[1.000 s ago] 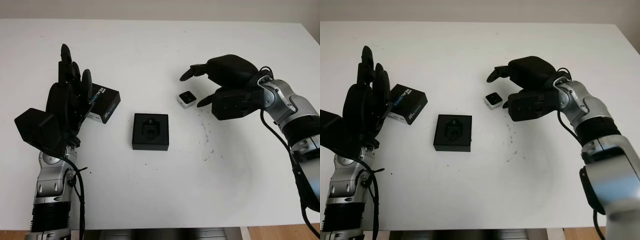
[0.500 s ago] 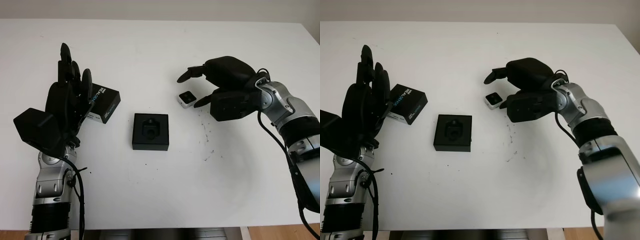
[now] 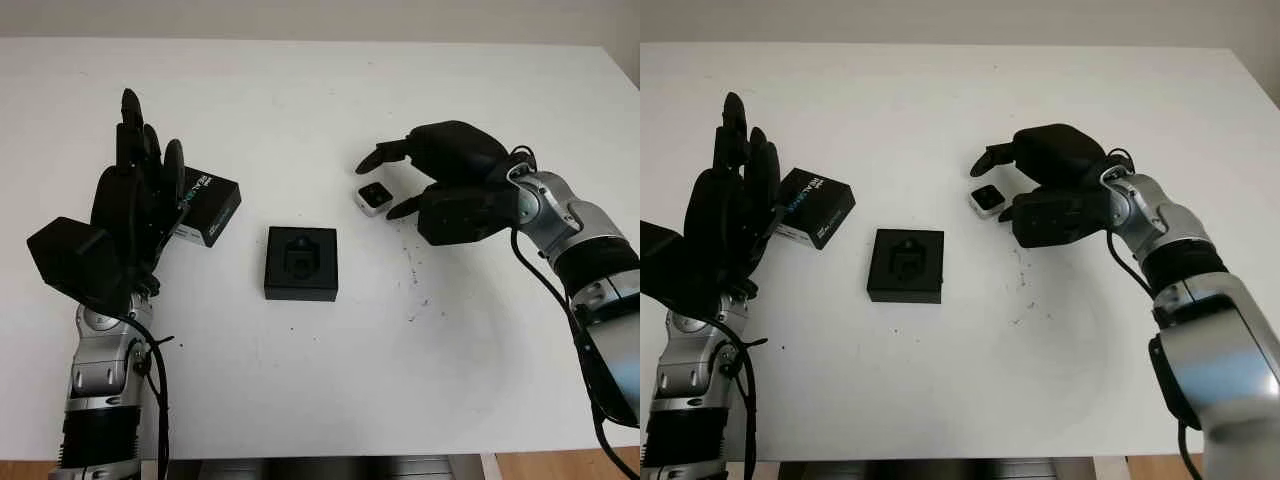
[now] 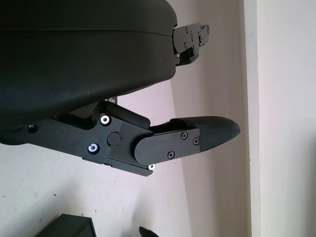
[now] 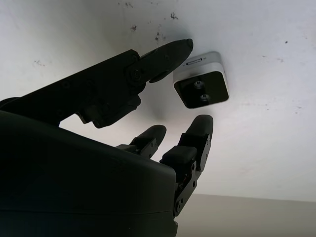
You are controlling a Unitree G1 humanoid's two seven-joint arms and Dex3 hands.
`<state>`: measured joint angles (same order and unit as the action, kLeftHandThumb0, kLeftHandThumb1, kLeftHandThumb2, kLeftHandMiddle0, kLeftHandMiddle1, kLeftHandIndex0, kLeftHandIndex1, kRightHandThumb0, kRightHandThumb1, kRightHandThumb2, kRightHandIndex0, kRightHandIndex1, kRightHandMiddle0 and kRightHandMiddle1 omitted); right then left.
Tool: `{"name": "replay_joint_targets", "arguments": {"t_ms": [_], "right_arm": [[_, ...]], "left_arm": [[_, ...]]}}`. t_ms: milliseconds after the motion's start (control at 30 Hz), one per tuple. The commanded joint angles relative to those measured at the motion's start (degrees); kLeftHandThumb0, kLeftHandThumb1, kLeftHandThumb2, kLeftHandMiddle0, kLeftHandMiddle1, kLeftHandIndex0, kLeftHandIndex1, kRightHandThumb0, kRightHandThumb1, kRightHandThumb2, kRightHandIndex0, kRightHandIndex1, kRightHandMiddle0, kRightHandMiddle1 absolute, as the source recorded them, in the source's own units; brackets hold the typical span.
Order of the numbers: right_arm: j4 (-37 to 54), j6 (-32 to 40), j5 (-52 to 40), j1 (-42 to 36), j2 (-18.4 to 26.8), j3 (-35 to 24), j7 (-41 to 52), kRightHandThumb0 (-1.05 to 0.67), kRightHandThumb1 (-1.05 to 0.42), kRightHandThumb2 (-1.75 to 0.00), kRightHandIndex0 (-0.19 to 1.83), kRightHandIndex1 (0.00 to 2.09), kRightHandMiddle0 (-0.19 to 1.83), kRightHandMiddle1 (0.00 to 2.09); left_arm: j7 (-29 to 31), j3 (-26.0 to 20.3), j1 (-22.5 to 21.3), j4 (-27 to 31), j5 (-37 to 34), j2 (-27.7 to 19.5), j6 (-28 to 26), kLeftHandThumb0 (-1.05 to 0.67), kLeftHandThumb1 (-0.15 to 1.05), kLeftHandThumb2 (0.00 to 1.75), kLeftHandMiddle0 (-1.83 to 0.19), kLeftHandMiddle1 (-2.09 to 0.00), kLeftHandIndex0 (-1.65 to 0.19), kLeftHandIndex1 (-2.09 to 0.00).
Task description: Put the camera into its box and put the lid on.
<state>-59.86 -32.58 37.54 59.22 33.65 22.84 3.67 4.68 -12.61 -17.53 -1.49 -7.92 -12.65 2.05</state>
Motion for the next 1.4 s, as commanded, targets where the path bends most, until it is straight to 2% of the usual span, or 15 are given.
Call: {"name": "replay_joint_targets", "arguments": {"t_ms": [0, 400, 533, 633, 900, 1000, 1100, 1367], "right_arm": [[-0.34, -0.41, 0.43, 0.05, -0.15, 0.47, -0.96, -0.42, -0.82, -0.05, 0.46, 0.38, 0.52, 0.47], [-2.04, -0.42, 0.93, -0.26, -0.94, 1.65, -4.47, -0.35, -0.84, -0.06, 0.52, 0.41, 0.66, 0.54], [-2.85, -1.43, 2.64, -0.24, -0.55, 2.68, -7.10, -0.32, -0.87, -0.06, 0.53, 0.45, 0.63, 0.83], [-3.57, -2.01, 3.69, -0.23, -0.46, 3.33, -9.58, -0.33, -0.89, -0.06, 0.53, 0.48, 0.61, 0.97], [-5.41, -3.25, 2.94, -0.25, -0.86, 2.82, -12.18, -0.31, -0.87, -0.05, 0.50, 0.50, 0.60, 1.07], [-5.96, -2.89, 2.27, -0.25, -1.15, 2.32, -12.25, -0.31, -0.86, -0.05, 0.43, 0.44, 0.58, 1.10], [-6.54, -2.52, 0.08, -0.38, -1.58, 1.08, -10.35, -0.29, -0.88, -0.06, 0.41, 0.28, 0.53, 1.16], [-7.41, 2.26, -13.10, -1.65, -4.50, -7.44, 0.81, -0.28, -0.91, -0.06, 0.34, 0.12, 0.43, 1.25]], "left_arm": [[-0.05, -0.16, 0.83, 1.14, 0.04, -0.13, -0.03, -0.65, 1.05, 0.59, 0.19, 0.00, 0.19, 0.00], [-0.01, 0.21, 1.09, 1.21, 0.56, -0.01, 0.40, -0.65, 1.05, 0.62, 0.19, 0.00, 0.19, 0.00], [-0.12, 0.14, 1.16, 1.24, 0.63, -0.03, 0.47, -0.65, 1.05, 0.62, 0.19, 0.00, 0.19, 0.00], [-0.03, 0.09, 1.24, 1.35, 0.43, 0.01, 0.38, -0.66, 1.05, 0.62, 0.19, 0.00, 0.19, 0.00], [0.08, 0.15, 1.06, 1.29, 0.33, 0.03, 0.17, -0.66, 1.05, 0.63, 0.19, 0.00, 0.19, 0.00], [0.18, 0.09, 1.07, 1.10, 0.22, 0.05, 0.38, -0.66, 1.05, 0.62, 0.19, 0.00, 0.19, 0.00], [0.07, 0.14, 1.10, 1.30, 0.30, 0.08, 0.18, -0.66, 1.05, 0.62, 0.19, 0.00, 0.19, 0.00], [-0.04, 0.30, 1.23, 1.08, 0.61, 0.08, 0.84, -0.64, 1.05, 0.63, 0.19, 0.00, 0.19, 0.00]]}}
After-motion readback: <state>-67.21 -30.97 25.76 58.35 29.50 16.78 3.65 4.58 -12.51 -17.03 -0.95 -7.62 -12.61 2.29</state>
